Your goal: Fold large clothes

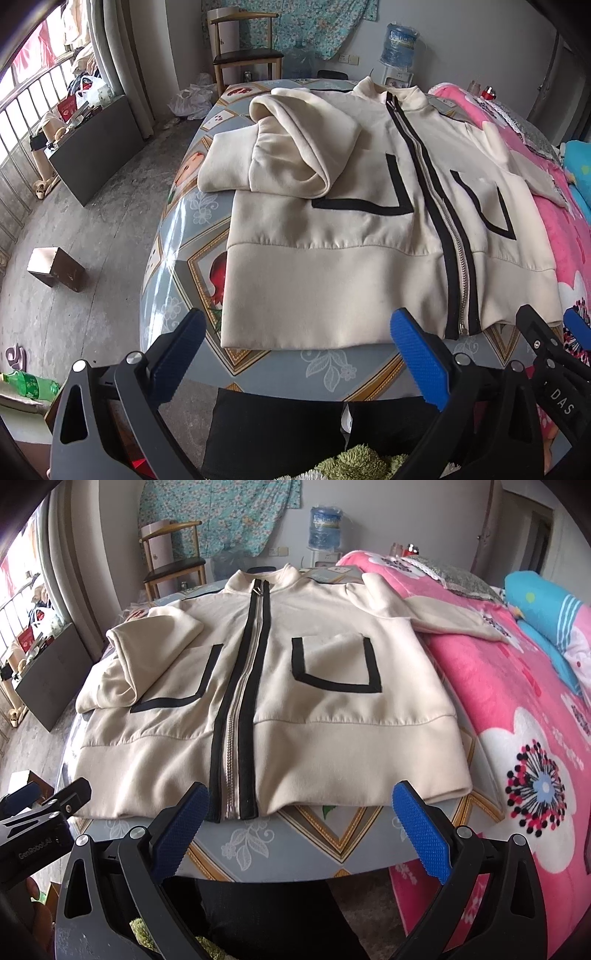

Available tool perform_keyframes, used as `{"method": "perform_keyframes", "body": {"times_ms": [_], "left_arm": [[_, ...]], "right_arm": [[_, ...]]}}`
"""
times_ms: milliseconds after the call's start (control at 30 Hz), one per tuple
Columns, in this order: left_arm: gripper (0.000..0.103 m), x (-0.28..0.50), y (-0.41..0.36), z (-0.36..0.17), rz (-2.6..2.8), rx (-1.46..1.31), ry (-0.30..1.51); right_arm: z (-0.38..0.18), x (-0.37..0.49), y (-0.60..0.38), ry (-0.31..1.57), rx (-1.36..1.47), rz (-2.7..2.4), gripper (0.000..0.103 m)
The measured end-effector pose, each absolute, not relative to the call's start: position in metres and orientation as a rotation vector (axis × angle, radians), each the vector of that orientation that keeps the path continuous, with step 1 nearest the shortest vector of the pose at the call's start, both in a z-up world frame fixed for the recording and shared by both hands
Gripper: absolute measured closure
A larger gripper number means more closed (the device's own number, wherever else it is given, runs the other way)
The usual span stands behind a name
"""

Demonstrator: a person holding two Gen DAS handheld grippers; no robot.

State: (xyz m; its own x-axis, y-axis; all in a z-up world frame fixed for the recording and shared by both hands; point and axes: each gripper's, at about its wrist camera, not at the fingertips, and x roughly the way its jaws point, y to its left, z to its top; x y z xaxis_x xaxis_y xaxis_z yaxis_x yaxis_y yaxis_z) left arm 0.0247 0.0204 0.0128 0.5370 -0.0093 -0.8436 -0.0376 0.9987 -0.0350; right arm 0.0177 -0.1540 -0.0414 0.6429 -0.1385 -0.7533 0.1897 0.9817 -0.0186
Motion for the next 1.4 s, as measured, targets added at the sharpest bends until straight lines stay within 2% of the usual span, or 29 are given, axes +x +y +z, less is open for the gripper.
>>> {"method": "perform_keyframes", "body": {"times_ms": [200,433,700,967,1100,1167,1233,1367,1400], "left_arm": [[0.005,0.038,0.026,0.030,-0.051,-0.054,0.849],[0.005,0.059,0.043,0.044,-0.233,-0.139,0.787],[0.005,0.082,0.067,0.041,-0.263,-0.195,0.750],[0.005,0.110,0.074,0.023,-0.220,-0.142,0.779],[0.005,0.135,0.069,-0.014,-0.118,-0.029,0.937],[0.005,0.143,0.069,-0.034,-0.105,-0.017,1.026],[0.005,0.146,0.070,-0.048,-0.102,-0.016,1.073],[0.005,0.144,0.063,-0.050,-0.089,0.042,1.064],[0.005,0.145,0.063,-0.051,-0.088,0.039,1.064]], "right_arm": [[-0.030,0.036,-0.148,0.802,0.047,-0.193,0.007],[-0.017,0.063,-0.135,0.747,-0.059,-0.162,0.007],[-0.005,0.100,-0.138,0.703,0.021,0.050,0.007],[-0.014,0.164,-0.108,0.849,0.153,0.351,0.007],[-0.034,0.187,-0.084,0.980,0.252,0.527,0.007],[-0.047,0.195,-0.072,1.035,0.286,0.568,0.012],[-0.059,0.202,-0.061,1.097,0.315,0.587,0.023],[-0.078,0.212,-0.042,1.167,0.305,0.585,0.041],[-0.083,0.215,-0.038,1.178,0.286,0.572,0.049]]}}
